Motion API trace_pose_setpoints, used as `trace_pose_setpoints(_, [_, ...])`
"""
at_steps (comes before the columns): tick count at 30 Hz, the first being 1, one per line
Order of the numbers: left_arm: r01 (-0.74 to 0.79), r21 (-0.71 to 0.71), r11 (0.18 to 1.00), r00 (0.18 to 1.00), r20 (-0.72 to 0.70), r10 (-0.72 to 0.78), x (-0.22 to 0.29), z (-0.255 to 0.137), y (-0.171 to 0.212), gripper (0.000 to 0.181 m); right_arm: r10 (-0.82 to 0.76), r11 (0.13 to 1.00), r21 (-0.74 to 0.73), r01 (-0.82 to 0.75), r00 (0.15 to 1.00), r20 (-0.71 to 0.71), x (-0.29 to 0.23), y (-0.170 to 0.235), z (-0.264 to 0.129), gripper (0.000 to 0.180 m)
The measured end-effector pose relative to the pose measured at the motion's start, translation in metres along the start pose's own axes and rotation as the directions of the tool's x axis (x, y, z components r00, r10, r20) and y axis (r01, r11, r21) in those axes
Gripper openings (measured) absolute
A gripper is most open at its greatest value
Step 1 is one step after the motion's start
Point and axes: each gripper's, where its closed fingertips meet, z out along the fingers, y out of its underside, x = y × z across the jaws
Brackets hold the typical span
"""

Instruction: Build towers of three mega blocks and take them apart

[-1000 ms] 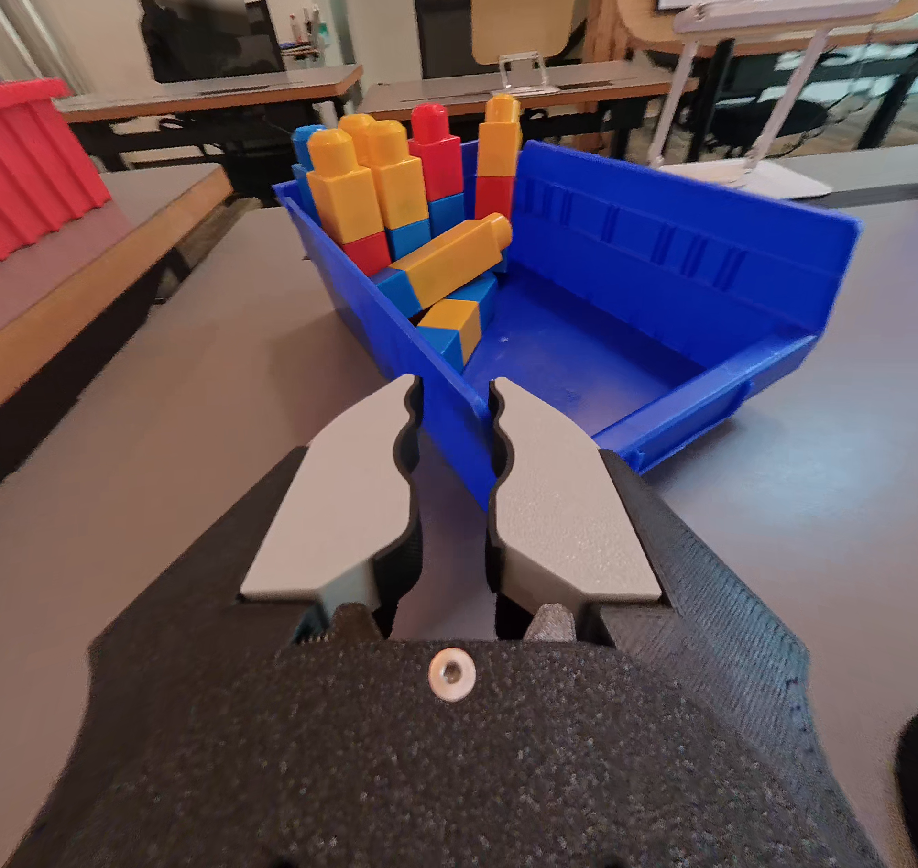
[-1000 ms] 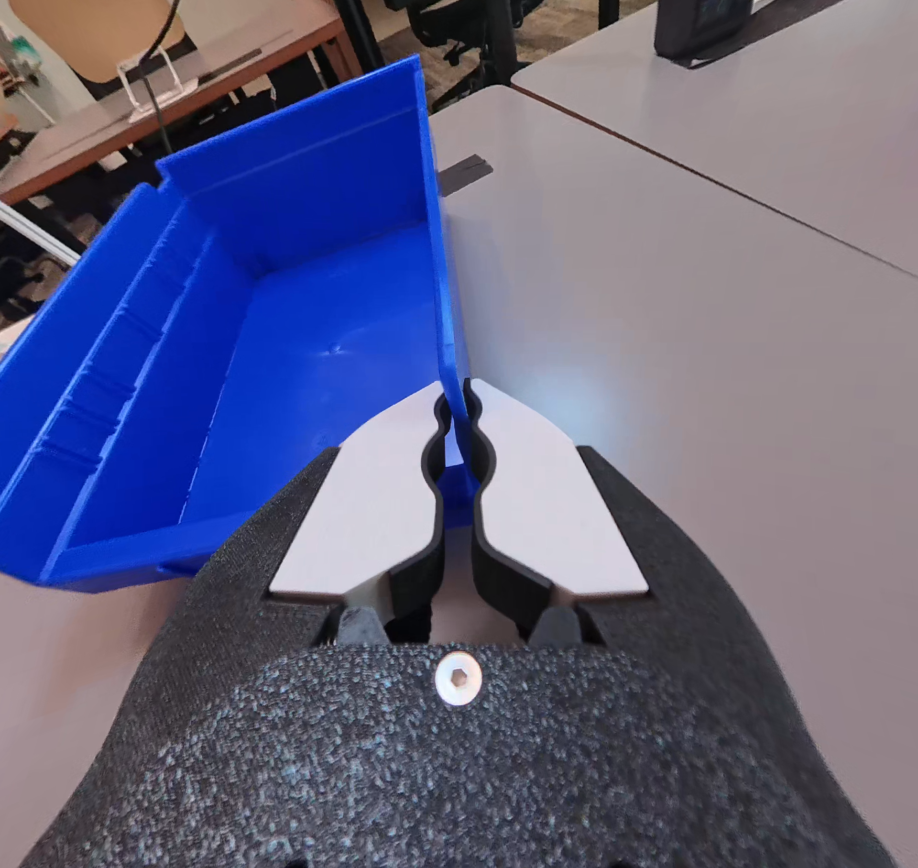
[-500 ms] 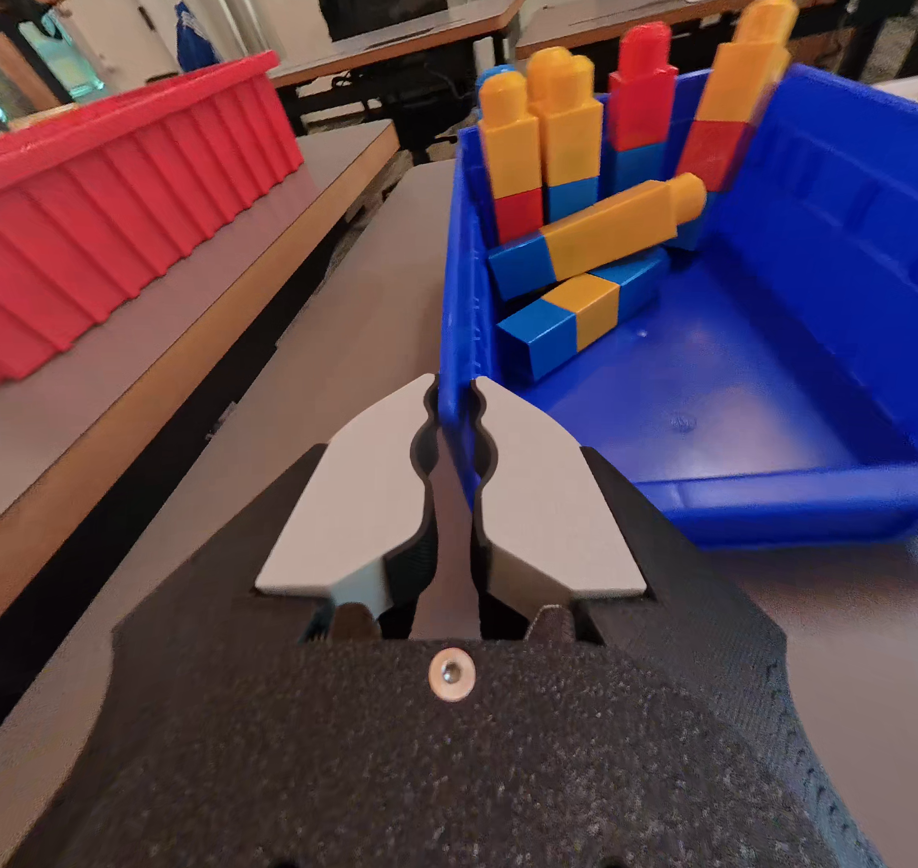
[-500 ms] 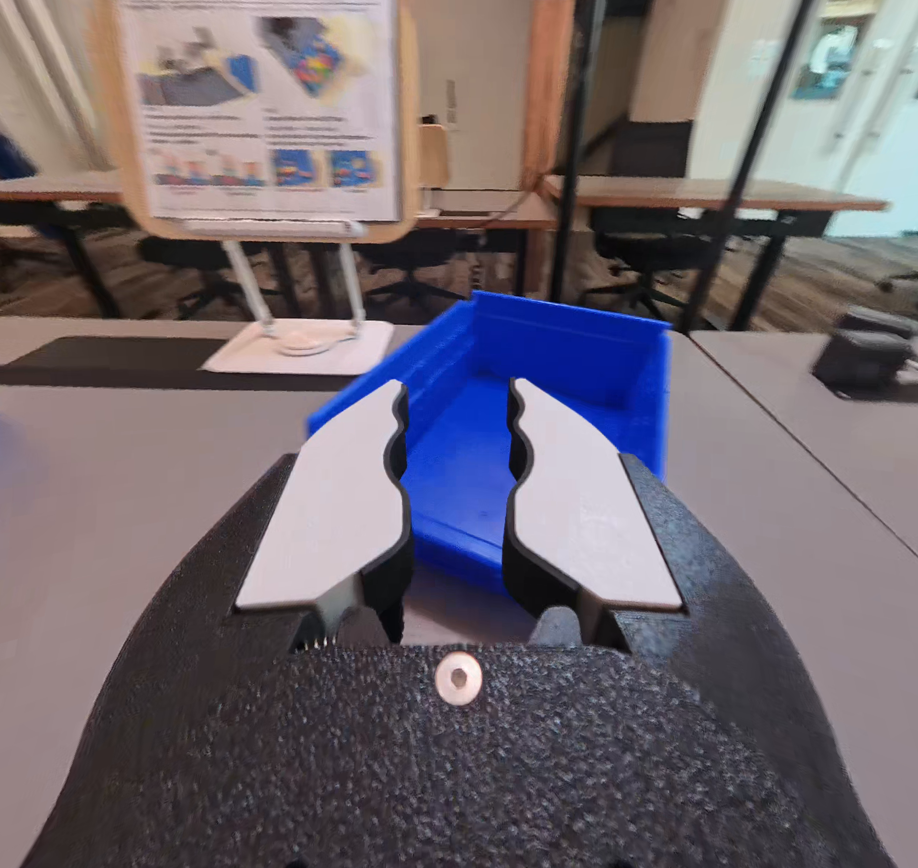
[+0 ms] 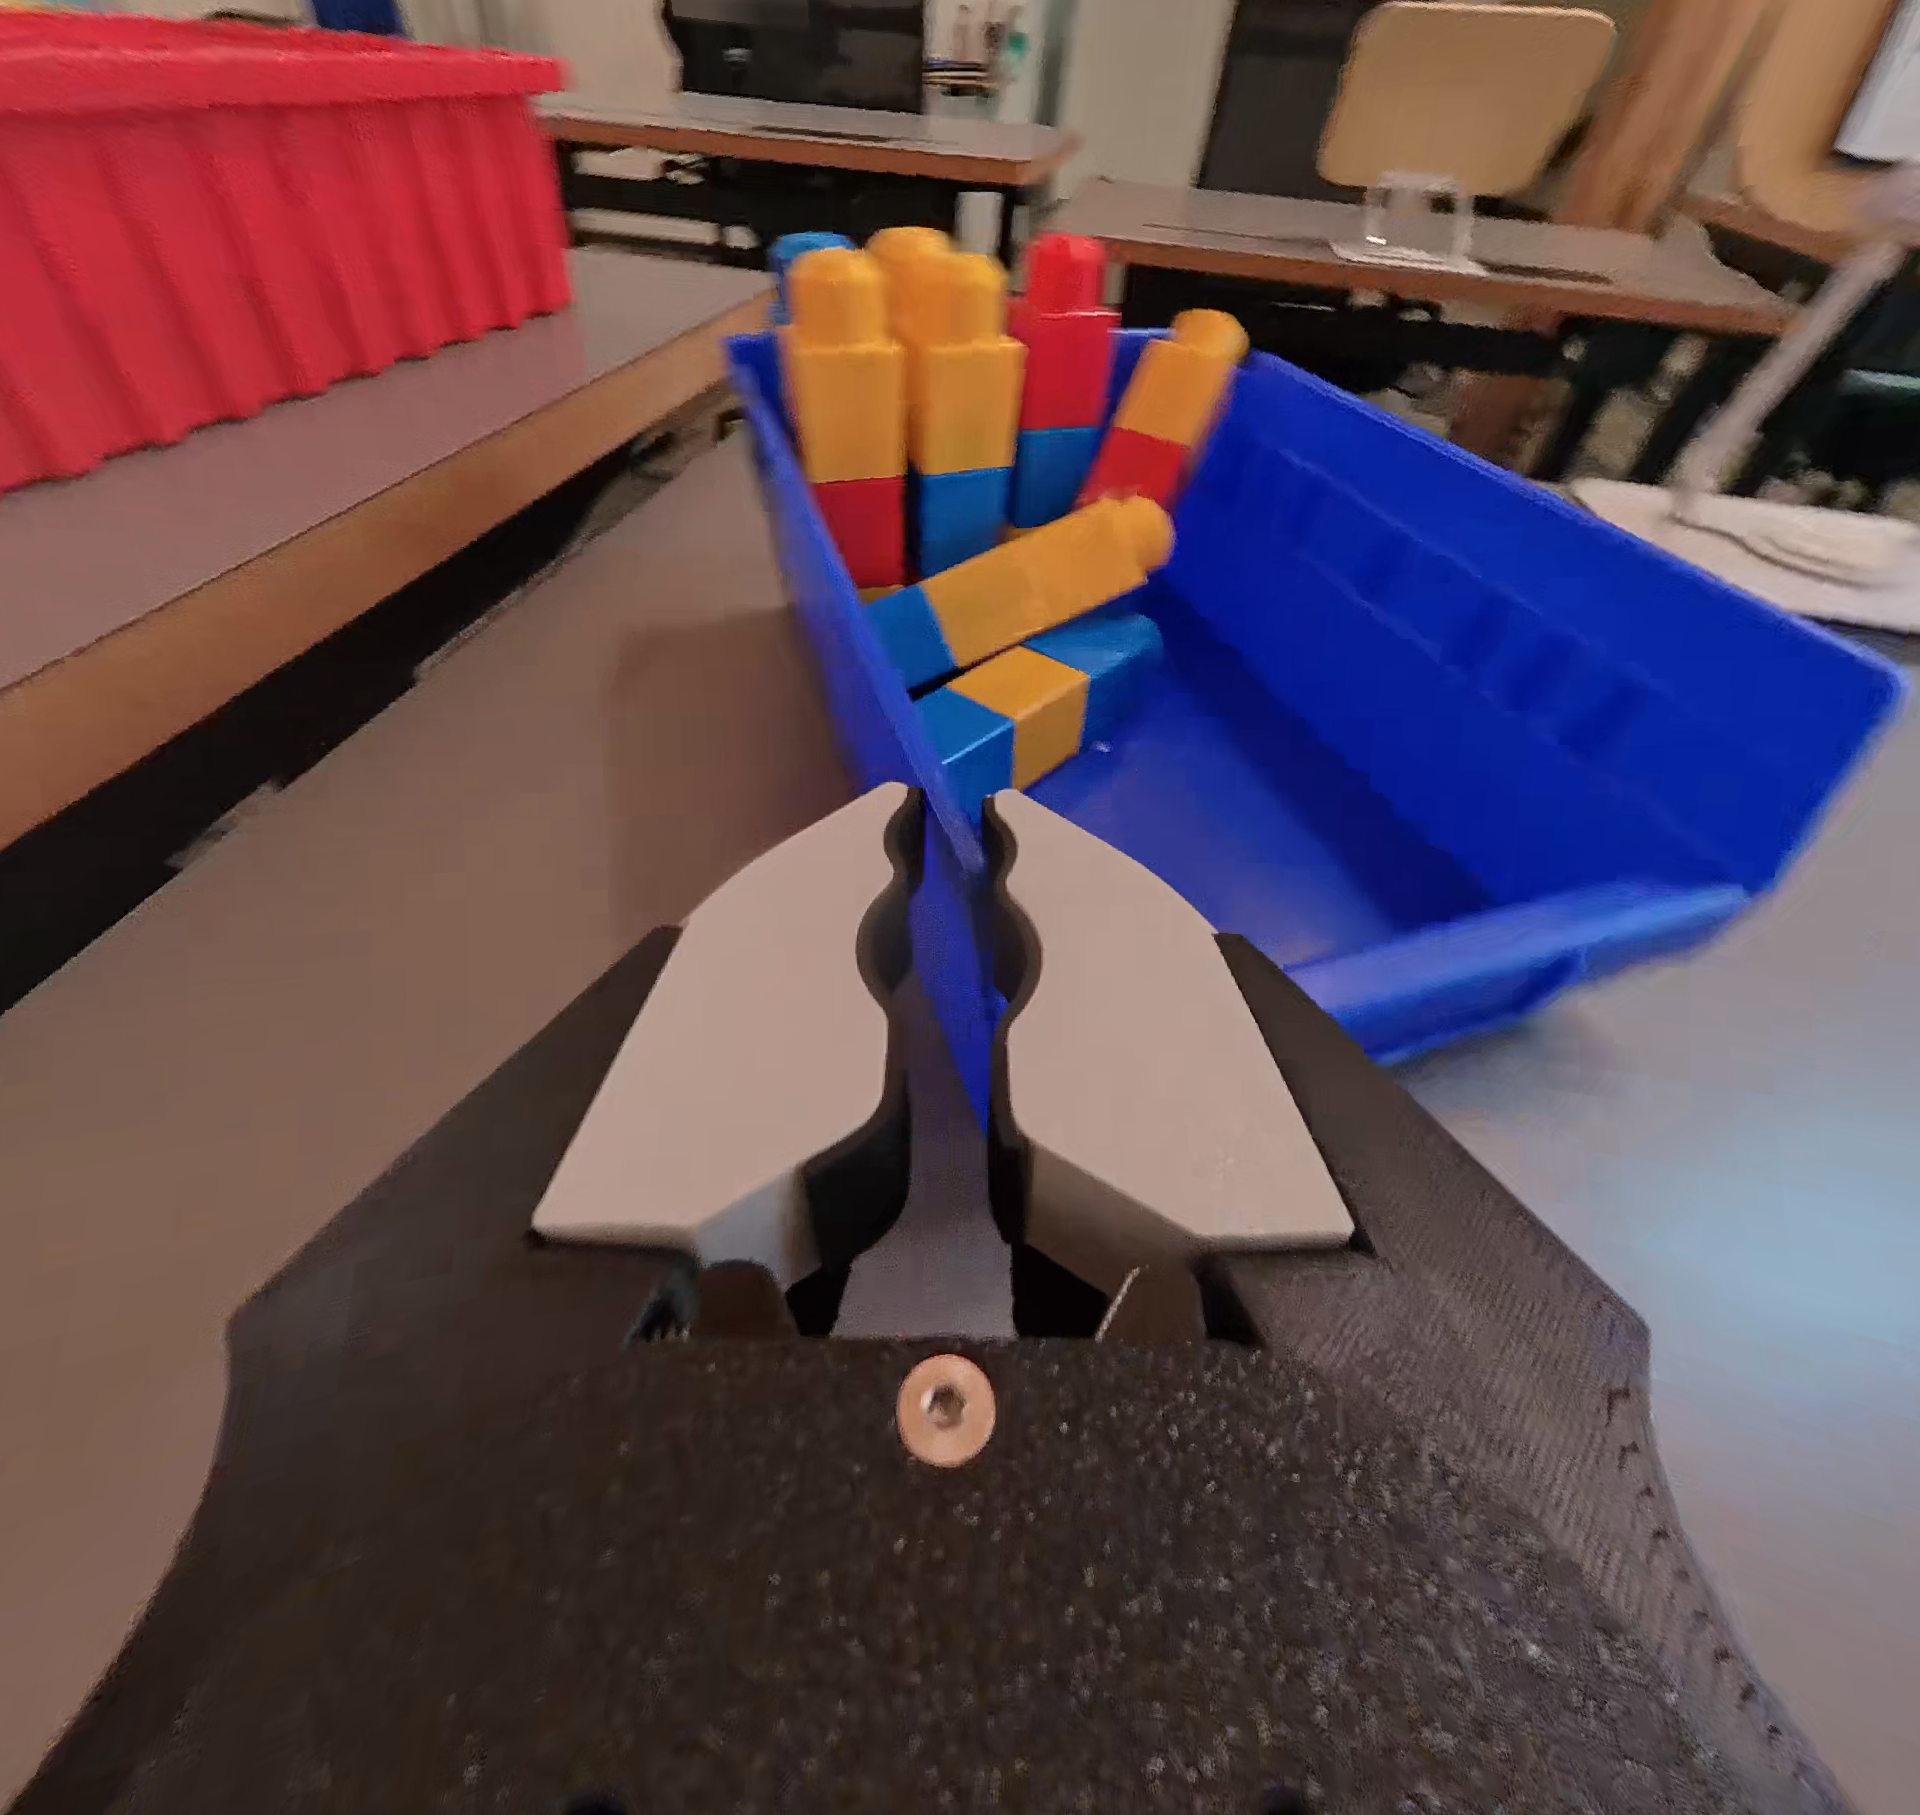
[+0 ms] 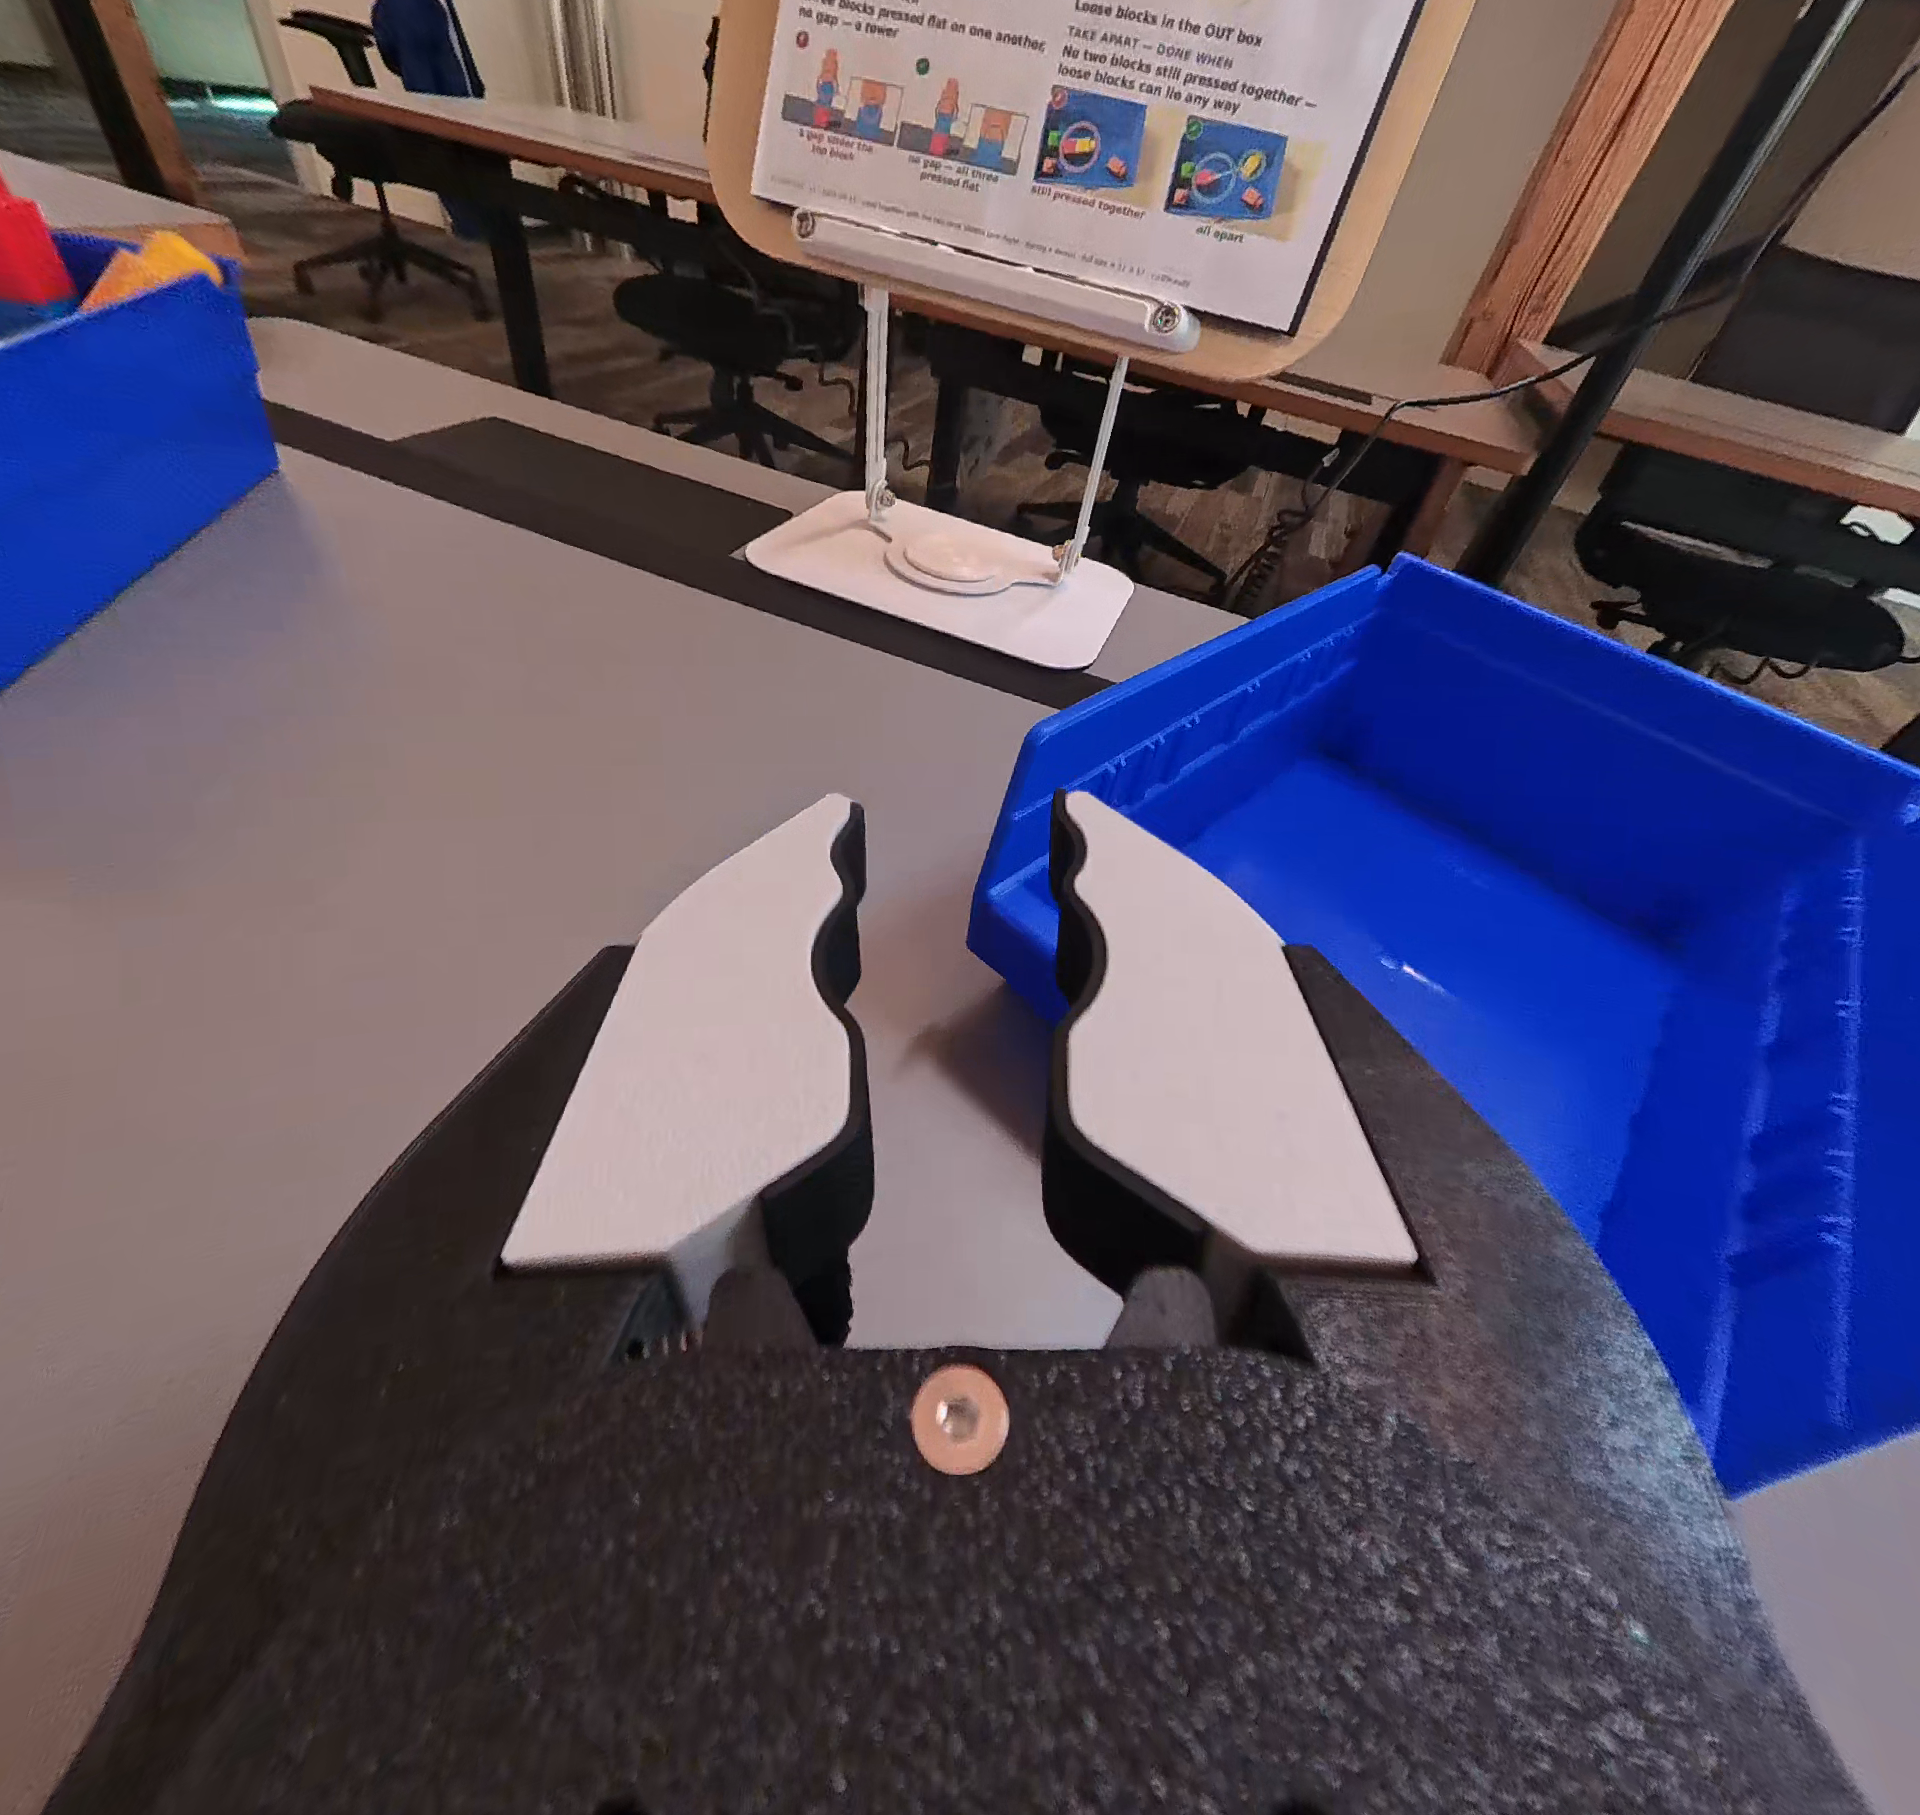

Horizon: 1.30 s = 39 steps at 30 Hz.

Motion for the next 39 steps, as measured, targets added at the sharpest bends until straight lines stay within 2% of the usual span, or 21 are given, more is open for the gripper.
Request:
trace_pose_setpoints(2, [-0.08, 0.025, 0.996, 0.995, -0.063, 0.082, 0.02, 0.0, -0.003, 0.017, -0.01, 1.0, -0.01, 0.01, 1.0, 0.004, -0.001, 0.004, 0.0, 0.034])
trace_pose_setpoints(5, [-0.149, 0.124, 0.981, 0.985, -0.068, 0.158, 0.026, -0.009, -0.02, 0.026, -0.022, 1.0, -0.018, 0.022, 1.0, 0.014, -0.003, 0.008, -0.001, 0.034])
trace_pose_setpoints(7, [-0.153, 0.199, 0.968, 0.982, -0.081, 0.172, 0.03, -0.022, -0.043, 0.026, -0.028, 0.999, -0.018, 0.028, 0.999, 0.016, -0.002, 0.008, -0.002, 0.034])
trace_pose_setpoints(9, [-0.207, 0.24, 0.948, 0.967, -0.099, 0.237, 0.037, -0.03, -0.07, 0.019, -0.029, 1.0, -0.013, 0.029, 0.999, 0.019, 0.0, 0.007, -0.002, 0.034])
trace_pose_setpoints(11, [-0.306, 0.164, 0.938, 0.925, -0.184, 0.333, 0.052, -0.023, -0.086, 0.016, -0.02, 1.0, -0.011, 0.02, 0.999, 0.032, -0.001, 0.007, 0.0, 0.034])
trace_pose_setpoints(13, [-0.422, -0.005, 0.907, 0.865, -0.302, 0.401, 0.066, -0.005, -0.086, 0.025, -0.02, 1.0, -0.018, 0.021, 0.999, 0.047, -0.004, 0.009, 0.003, 0.034])
trace_pose_setpoints(17, [-0.65, -0.203, 0.732, 0.74, -0.389, 0.549, 0.077, 0.061, -0.075, 0.031, -0.051, 0.999, -0.006, 0.051, 0.996, 0.067, -0.012, 0.008, 0.001, 0.034])
trace_pose_setpoints(20, [-0.779, -0.369, 0.507, 0.626, -0.407, 0.665, 0.065, 0.117, -0.041, 0.038, -0.055, 0.998, -0.006, 0.056, 0.996, 0.066, -0.01, 0.011, -0.002, 0.034])
trace_pose_setpoints(23, [-0.823, -0.471, 0.317, 0.53, -0.44, 0.725, 0.052, 0.153, -0.007, 0.047, -0.042, 0.999, -0.026, 0.044, 0.997, 0.069, -0.006, 0.018, -0.002, 0.033])
trace_pose_setpoints(25, [-0.841, -0.493, 0.225, 0.461, -0.433, 0.774, 0.046, 0.17, 0.003, 0.05, -0.031, 0.999, -0.035, 0.034, 0.997, 0.069, -0.003, 0.021, -0.002, 0.033])
trace_pose_setpoints(27, [-0.852, -0.501, 0.152, 0.386, -0.406, 0.828, 0.04, 0.183, 0.004, 0.043, -0.014, 0.999, -0.04, 0.017, 0.997, 0.077, -0.002, 0.023, -0.001, 0.033])
trace_pose_setpoints(32, [-0.837, -0.536, 0.114, 0.374, -0.406, 0.834, 0.038, 0.194, 0.003, 0.04, -0.002, 0.998, -0.058, 0.008, 0.995, 0.101, -0.006, 0.026, 0.0, 0.033])
trace_pose_setpoints(39, [-0.817, -0.547, 0.181, 0.428, -0.366, 0.826, 0.037, 0.198, 0.002, 0.04, 0.001, 0.998, -0.063, 0.007, 0.993, 0.121, -0.011, 0.027, -0.001, 0.033])
